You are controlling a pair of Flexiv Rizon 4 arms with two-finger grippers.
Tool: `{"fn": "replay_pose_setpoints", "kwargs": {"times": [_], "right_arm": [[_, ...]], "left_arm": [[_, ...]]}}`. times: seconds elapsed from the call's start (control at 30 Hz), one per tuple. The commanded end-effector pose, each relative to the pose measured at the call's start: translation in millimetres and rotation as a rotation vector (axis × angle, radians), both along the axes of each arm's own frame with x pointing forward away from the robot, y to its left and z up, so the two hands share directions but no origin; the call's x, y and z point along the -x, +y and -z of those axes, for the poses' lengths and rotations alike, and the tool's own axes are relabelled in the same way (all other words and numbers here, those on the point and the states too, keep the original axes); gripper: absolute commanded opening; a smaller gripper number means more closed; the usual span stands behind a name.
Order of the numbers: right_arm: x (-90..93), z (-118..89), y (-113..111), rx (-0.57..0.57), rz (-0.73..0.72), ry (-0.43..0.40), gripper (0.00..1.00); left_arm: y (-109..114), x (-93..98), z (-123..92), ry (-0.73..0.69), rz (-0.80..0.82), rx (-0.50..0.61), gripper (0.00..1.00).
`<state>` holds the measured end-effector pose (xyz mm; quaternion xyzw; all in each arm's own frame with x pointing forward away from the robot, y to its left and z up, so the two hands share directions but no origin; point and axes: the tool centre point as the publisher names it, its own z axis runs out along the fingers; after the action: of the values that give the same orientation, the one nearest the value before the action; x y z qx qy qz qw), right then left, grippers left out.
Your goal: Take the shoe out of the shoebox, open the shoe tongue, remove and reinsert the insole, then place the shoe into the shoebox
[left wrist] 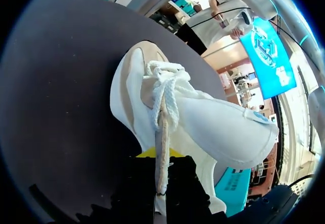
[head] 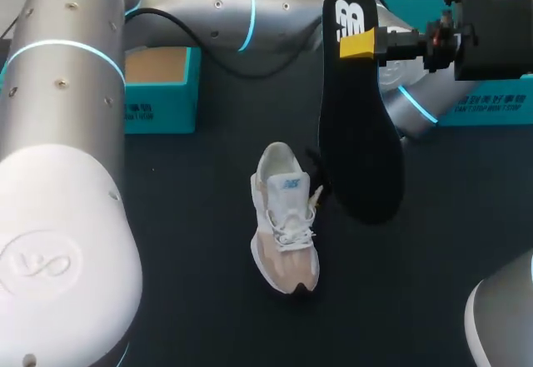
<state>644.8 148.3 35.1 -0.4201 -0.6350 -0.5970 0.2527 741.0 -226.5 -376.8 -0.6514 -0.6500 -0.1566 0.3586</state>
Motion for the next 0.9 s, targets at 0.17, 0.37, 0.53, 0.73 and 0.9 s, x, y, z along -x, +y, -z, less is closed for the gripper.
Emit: {"fn": "replay_pose_setpoints", "kwargs": {"times": [0.17, 0.37, 0.53, 0.73, 0.9], "right_arm": [[-2.0, 0, 4, 0.001, 0.001, 0.002, 0.0], [-2.0, 0, 4, 0.001, 0.001, 0.002, 0.0], [-2.0, 0, 4, 0.001, 0.001, 0.002, 0.0], [-2.0, 0, 4, 0.001, 0.001, 0.002, 0.0], [-2.0, 0, 4, 0.001, 0.001, 0.002, 0.0]], "left_arm": [[4, -0.2, -17, 0.001, 0.021, 0.048, 1.0], [11, -11.0, -47, -0.051, 0.024, 0.105, 1.0], [18, -30.0, -76, -0.103, 0.016, 0.144, 1.0], [29, -47.6, -105, -0.182, -0.034, 0.234, 1.0], [33, -57.1, -114, -0.218, -0.06, 0.267, 1.0]]}}
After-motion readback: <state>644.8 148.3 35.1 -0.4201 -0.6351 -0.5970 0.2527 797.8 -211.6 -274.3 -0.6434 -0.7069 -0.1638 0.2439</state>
